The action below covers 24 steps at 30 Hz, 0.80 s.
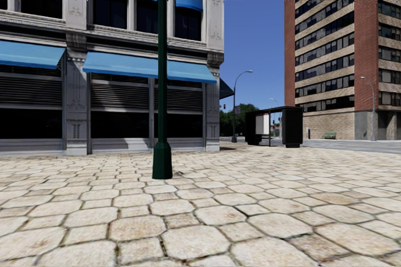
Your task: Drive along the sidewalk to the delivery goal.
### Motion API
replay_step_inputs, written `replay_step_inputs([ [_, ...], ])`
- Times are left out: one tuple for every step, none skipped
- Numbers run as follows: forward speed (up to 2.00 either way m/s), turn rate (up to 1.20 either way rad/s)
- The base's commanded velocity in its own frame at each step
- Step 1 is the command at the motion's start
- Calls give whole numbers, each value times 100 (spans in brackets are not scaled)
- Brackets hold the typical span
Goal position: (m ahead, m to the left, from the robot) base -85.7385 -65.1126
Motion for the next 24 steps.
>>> replay_step_inputs([
  [177, -66],
  [177, -66],
  [177, -66],
  [178, -66],
  [178, -66],
  [178, -67],
  [178, -67],
  [178, -68],
  [178, -68],
  [178, -68],
  [178, -68],
  [178, -68],
  [178, -68],
  [178, -68],
  [178, -68],
  [178, -68],
  [178, -69],
  [178, -77],
  [178, -77],
  [178, -80],
  [178, -81],
  [178, -82],
  [178, -83],
  [178, -83],
])
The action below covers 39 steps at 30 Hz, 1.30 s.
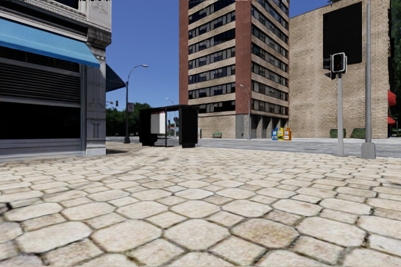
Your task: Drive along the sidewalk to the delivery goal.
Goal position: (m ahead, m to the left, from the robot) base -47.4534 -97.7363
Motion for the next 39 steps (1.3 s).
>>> replay_step_inputs([
  [178, -83],
  [178, -84],
  [178, -84],
  [178, -84],
  [177, -84],
  [171, -84],
  [167, -84],
  [165, -84],
  [165, -84],
  [165, -84],
  [165, -84],
  [165, -84],
  [165, -84],
  [165, -84],
  [165, -84],
  [165, -84],
  [165, -84],
  [165, -84],
  [165, -84],
  [164, -84],
  [164, -84],
  [163, -84],
  [163, -84],
  [163, -84],
  [160, -84],
  [158, -84],
  [157, -84],
  [157, -84],
  [156, -84],
  [156, -84],
  [156, -84],
  [156, -84],
  [156, -84],
  [156, -84],
  [156, -84],
  [156, -84],
  [156, -84],
  [155, -84],
  [152, -84],
])
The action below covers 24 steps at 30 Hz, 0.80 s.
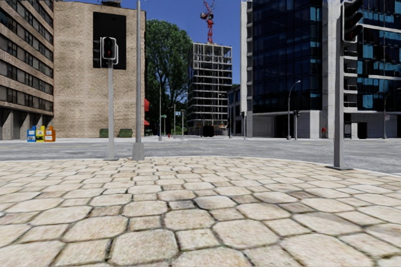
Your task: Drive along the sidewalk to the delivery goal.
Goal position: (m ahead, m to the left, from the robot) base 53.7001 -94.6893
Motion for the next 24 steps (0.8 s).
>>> replay_step_inputs([
  [147, -84],
  [141, -84],
  [141, -84],
  [136, -84],
  [133, -84],
  [132, -84],
  [132, -84],
  [132, -84],
  [132, -84],
  [132, -84],
  [132, -84],
  [132, -84],
  [132, -84],
  [132, -84],
  [132, -84],
  [132, -84],
  [132, -84],
  [132, -84],
  [132, -84],
  [132, -84],
  [132, -84],
  [132, -83],
  [132, -83],
  [132, -83],
])
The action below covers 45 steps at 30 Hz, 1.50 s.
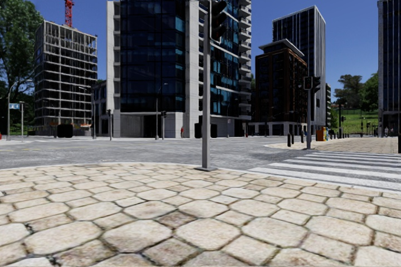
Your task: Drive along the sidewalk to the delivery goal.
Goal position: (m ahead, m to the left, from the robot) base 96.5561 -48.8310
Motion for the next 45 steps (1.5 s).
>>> replay_step_inputs([
  [132, -83],
  [132, -82],
  [132, -82],
  [132, -82],
  [132, -82],
  [132, -82],
  [132, -82],
  [132, -82],
  [132, -82],
  [132, -82],
  [132, -81],
  [133, -81],
  [140, -81],
  [200, -81],
  [200, -81],
  [200, -81],
  [200, -80],
  [200, -74],
  [200, -66],
  [200, -66],
  [200, -63],
  [200, -62],
  [200, -62],
  [200, -61],
  [200, -61],
  [200, -61],
  [200, -61],
  [200, -61],
  [200, -61],
  [200, -61],
  [200, -61],
  [200, -61],
  [200, -61],
  [200, -61],
  [200, -61],
  [200, -61],
  [200, -18],
  [200, 0],
  [200, 0],
  [200, 0],
  [200, 0],
  [200, 0],
  [200, 0],
  [200, 0],
  [200, 0],
])
